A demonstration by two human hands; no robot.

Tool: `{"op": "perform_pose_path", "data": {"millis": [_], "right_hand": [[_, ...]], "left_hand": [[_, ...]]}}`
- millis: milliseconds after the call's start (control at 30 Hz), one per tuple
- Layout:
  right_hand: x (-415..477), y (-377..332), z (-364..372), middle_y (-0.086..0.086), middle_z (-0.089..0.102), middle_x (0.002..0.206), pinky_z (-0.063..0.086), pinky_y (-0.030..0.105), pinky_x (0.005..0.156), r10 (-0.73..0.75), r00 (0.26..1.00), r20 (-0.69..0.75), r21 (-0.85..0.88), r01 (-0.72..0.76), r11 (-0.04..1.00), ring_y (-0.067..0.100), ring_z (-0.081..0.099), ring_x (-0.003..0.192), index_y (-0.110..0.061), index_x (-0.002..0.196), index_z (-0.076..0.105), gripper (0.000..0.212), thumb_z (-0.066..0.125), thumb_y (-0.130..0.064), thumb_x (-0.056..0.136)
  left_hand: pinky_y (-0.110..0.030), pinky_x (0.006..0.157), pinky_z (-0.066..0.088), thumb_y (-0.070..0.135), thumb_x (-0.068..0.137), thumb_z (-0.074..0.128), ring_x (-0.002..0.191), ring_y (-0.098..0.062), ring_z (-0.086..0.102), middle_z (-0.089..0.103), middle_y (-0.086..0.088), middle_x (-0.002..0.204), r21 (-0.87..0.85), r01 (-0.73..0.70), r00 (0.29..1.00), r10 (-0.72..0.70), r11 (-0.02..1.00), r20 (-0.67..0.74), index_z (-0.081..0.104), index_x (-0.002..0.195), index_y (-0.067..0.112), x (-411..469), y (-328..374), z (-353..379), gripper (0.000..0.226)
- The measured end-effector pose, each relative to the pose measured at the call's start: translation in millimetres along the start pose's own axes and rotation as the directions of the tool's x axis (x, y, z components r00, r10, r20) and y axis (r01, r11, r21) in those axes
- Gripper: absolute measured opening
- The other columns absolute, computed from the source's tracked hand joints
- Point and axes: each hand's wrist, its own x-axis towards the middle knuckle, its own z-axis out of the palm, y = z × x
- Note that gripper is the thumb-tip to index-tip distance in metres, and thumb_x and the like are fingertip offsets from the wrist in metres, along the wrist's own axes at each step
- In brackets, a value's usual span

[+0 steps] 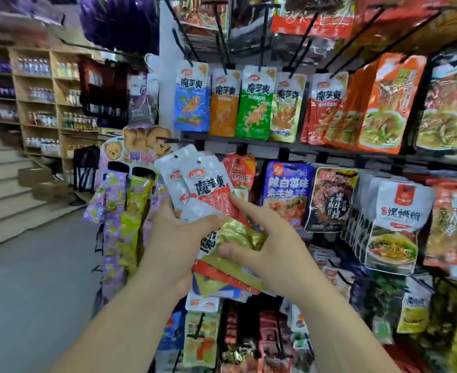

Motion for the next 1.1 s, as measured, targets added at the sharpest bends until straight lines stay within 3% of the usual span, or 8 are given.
{"op": "perform_pose_path", "data": {"millis": [100, 233, 367, 533, 667, 800, 933, 1100], "right_hand": [[-5, 5, 7, -0.032, 0.05, 0.125, 0.028, -0.006, 0.087, 0.024, 0.999, 0.028, 0.018, -0.025, 1.0, -0.032, 0.038, 0.112, -0.051, 0.15, 0.044, 0.082, 0.078, -0.054, 0.076], [-9, 13, 13, -0.035, 0.05, 0.133, 0.033, 0.007, 0.101, 0.046, 0.998, 0.051, 0.058, -0.049, 0.997, -0.027, 0.039, 0.122, -0.054, 0.148, 0.045, 0.073, 0.074, -0.055, 0.081], [-17, 14, 17, -0.036, 0.049, 0.143, 0.04, 0.03, 0.115, 0.072, 0.997, 0.029, 0.116, -0.075, 0.99, -0.012, 0.042, 0.136, -0.058, 0.144, 0.049, 0.068, 0.073, -0.056, 0.08], [-20, 15, 17, -0.04, 0.061, 0.125, 0.045, 0.01, 0.093, 0.098, 0.99, -0.099, 0.177, -0.079, 0.981, -0.016, 0.055, 0.117, -0.057, 0.126, 0.059, 0.043, 0.075, -0.035, 0.092], [-21, 15, 17, -0.025, 0.068, 0.123, 0.054, 0.033, 0.099, 0.146, 0.976, -0.16, 0.254, -0.102, 0.962, -0.005, 0.063, 0.114, -0.041, 0.135, 0.061, 0.042, 0.072, -0.031, 0.096], [-26, 16, 21, -0.022, 0.065, 0.126, 0.052, 0.035, 0.1, 0.197, 0.953, -0.23, 0.295, -0.124, 0.947, -0.008, 0.057, 0.12, -0.046, 0.127, 0.061, 0.035, 0.072, -0.035, 0.095], [-28, 13, 22, -0.019, 0.069, 0.11, 0.052, 0.016, 0.08, 0.228, 0.936, -0.269, 0.378, -0.115, 0.919, -0.011, 0.062, 0.102, -0.042, 0.11, 0.062, 0.022, 0.074, -0.032, 0.094], [-31, 17, 29, -0.011, 0.069, 0.113, 0.054, 0.054, 0.098, 0.283, 0.899, -0.334, 0.45, -0.112, 0.886, 0.018, 0.065, 0.112, -0.042, 0.103, 0.062, 0.019, 0.076, -0.04, 0.092]], "left_hand": [[-0.055, 0.099, 0.056, 0.038, 0.058, 0.099, 0.114, -0.021, 0.07, 0.074, 0.006, 0.125, -0.007, 0.08, 0.996, -0.08, 0.997, -0.048, 0.061, 0.136, 0.032, -7, -2, -2, 0.087], [-0.043, 0.084, 0.061, 0.043, 0.086, 0.082, 0.108, -0.012, 0.072, 0.077, 0.015, 0.112, -0.161, 0.17, 0.982, -0.181, 0.972, -0.056, 0.066, 0.126, 0.041, -12, 1, 1, 0.043], [-0.053, 0.089, 0.061, 0.041, 0.085, 0.084, 0.111, -0.023, 0.074, 0.079, 0.009, 0.113, -0.199, 0.212, 0.97, -0.23, 0.957, -0.076, 0.069, 0.122, 0.039, -15, -4, -1, 0.04], [-0.056, 0.09, 0.06, 0.033, 0.097, 0.068, 0.103, -0.031, 0.077, 0.079, -0.003, 0.115, -0.338, 0.241, 0.966, -0.26, 0.91, -0.01, 0.069, 0.125, 0.031, -20, 0, 6, 0.028], [-0.037, 0.06, 0.063, 0.01, 0.093, 0.073, 0.079, -0.016, 0.079, 0.081, 0.004, 0.096, -0.246, 0.147, 0.989, -0.144, 0.958, 0.029, 0.066, 0.106, 0.033, -26, 1, 11, 0.028], [-0.037, 0.061, 0.063, 0.005, 0.084, 0.078, 0.087, -0.021, 0.079, 0.081, -0.001, 0.104, -0.21, 0.095, 0.995, -0.095, 0.973, 0.009, 0.066, 0.115, 0.028, -30, -3, 14, 0.041], [-0.042, 0.072, 0.064, 0.007, 0.077, 0.08, 0.097, -0.028, 0.078, 0.08, -0.005, 0.108, -0.213, 0.092, 0.996, -0.092, 0.973, 0.007, 0.066, 0.12, 0.023, -32, -8, 16, 0.048], [-0.056, 0.091, 0.06, 0.007, 0.083, 0.08, 0.103, -0.032, 0.076, 0.079, -0.007, 0.112, -0.242, 0.116, 0.993, -0.12, 0.963, 0.002, 0.066, 0.122, 0.024, -33, -13, 11, 0.045]]}}
